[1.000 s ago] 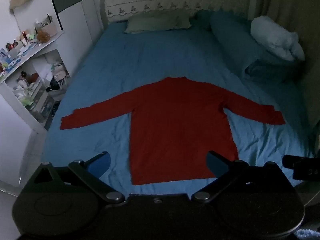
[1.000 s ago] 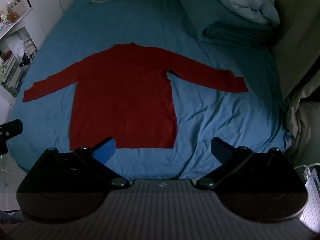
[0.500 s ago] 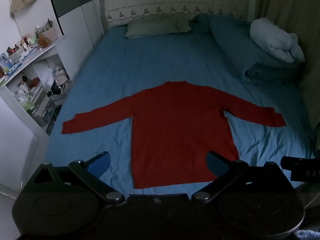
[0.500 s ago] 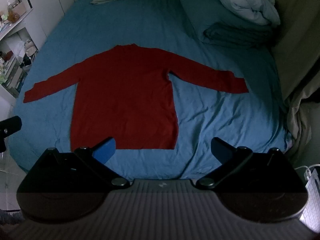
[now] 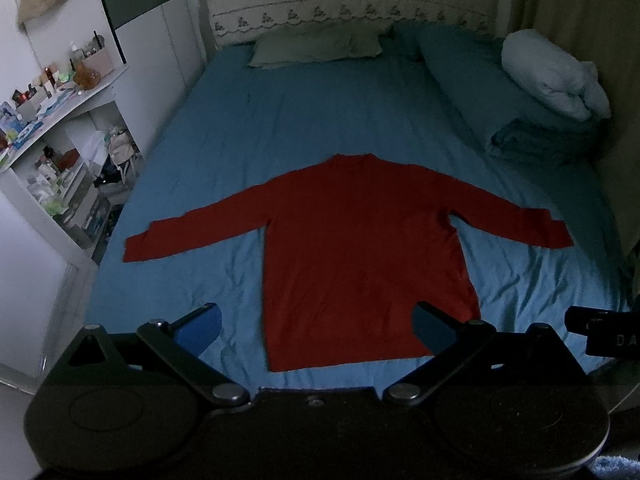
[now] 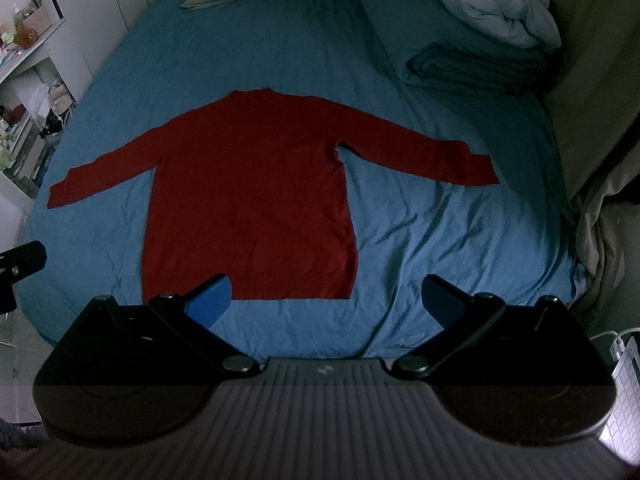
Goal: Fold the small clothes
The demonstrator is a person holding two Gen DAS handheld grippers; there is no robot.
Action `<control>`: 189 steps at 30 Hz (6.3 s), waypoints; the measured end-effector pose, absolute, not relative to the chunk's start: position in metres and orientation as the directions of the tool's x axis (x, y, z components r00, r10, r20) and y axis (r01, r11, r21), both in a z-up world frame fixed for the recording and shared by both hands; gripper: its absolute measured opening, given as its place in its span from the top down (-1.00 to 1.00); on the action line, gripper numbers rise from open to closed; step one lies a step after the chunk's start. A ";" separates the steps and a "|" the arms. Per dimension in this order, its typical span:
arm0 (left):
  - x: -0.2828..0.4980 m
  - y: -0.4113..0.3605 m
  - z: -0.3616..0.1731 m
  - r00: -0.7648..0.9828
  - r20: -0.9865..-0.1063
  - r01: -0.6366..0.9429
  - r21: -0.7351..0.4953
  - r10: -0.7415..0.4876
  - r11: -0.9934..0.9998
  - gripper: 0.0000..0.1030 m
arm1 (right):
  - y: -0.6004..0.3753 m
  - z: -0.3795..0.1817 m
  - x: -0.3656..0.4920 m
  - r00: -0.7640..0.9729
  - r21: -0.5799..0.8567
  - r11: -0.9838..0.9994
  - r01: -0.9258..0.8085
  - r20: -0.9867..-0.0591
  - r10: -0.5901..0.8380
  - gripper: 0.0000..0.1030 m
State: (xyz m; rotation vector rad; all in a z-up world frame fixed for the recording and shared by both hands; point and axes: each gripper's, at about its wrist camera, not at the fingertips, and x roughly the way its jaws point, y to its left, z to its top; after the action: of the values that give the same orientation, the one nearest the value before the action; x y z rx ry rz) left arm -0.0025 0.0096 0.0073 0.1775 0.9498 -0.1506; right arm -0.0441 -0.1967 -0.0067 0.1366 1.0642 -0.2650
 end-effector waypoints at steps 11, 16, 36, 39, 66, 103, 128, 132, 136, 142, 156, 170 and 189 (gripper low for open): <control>-0.001 0.011 0.008 0.566 -0.823 0.194 0.079 -0.046 0.978 -0.96 | -0.198 -0.009 -0.045 0.457 -0.014 0.959 0.283 -0.877 -0.147 -1.00; -0.002 0.012 0.008 0.566 -0.823 0.195 0.083 -0.043 0.977 -0.95 | -0.198 -0.009 -0.045 0.458 -0.013 0.959 0.284 -0.877 -0.148 -1.00; 0.001 0.013 0.009 0.566 -0.824 0.187 0.090 -0.032 0.978 -0.95 | -0.199 -0.006 -0.043 0.460 -0.014 0.959 0.283 -0.876 -0.148 -1.00; 0.000 0.012 0.008 0.568 -0.823 0.187 0.092 -0.032 0.978 -0.95 | -0.197 -0.007 -0.043 0.461 -0.016 0.960 0.281 -0.874 -0.150 -1.00; 0.019 0.013 0.012 0.584 -0.810 0.215 0.101 -0.045 0.971 -0.95 | -0.195 -0.004 -0.038 0.478 -0.016 0.950 0.313 -0.861 -0.172 -1.00; 0.271 -0.284 -0.148 0.592 -0.805 0.279 0.152 -0.045 0.948 -0.96 | -0.586 -0.220 0.141 0.494 0.129 0.737 0.664 -0.815 -0.303 -1.00; 0.423 -0.329 -0.402 0.393 -0.918 0.351 0.101 -0.048 0.931 -0.72 | -0.687 -0.432 0.158 0.521 0.407 0.377 0.832 -0.808 -0.275 0.51; 0.424 -0.333 -0.415 0.400 -0.916 0.373 0.130 -0.033 0.919 -0.83 | -0.673 -0.408 0.172 0.534 0.368 0.450 0.814 -0.780 -0.327 0.53; 0.431 -0.324 -0.414 0.366 -0.929 0.377 0.093 -0.056 0.921 -0.97 | -0.651 -0.377 0.192 0.603 0.383 0.529 0.757 -0.721 -0.341 0.54; 0.430 -0.266 -0.355 0.495 -0.860 0.322 0.046 -0.127 0.946 -0.81 | -0.587 -0.313 0.268 0.764 0.458 0.669 0.585 -0.587 -0.267 0.56; 0.430 0.000 -0.319 0.573 -0.818 -0.008 0.043 0.040 0.999 -0.87 | -0.230 -0.406 0.428 0.745 0.178 0.979 -0.102 -0.638 0.194 0.57; 0.418 -0.007 -0.347 0.445 -0.864 0.132 -0.198 -0.236 0.971 -0.87 | -0.204 -0.427 0.401 0.740 0.013 0.982 -0.190 -0.655 0.152 -0.64; 0.436 -0.031 -0.387 0.419 -0.839 -0.153 -0.442 -0.346 0.884 0.65 | -0.276 -0.404 0.333 0.715 0.061 0.998 0.027 -0.699 0.023 -0.64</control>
State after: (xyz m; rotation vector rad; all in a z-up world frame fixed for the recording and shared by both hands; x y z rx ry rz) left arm 0.4363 -0.0305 -0.3875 -0.4988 1.1446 -0.1274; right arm 0.3333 -0.2764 -0.4043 0.0683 0.7741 -0.0021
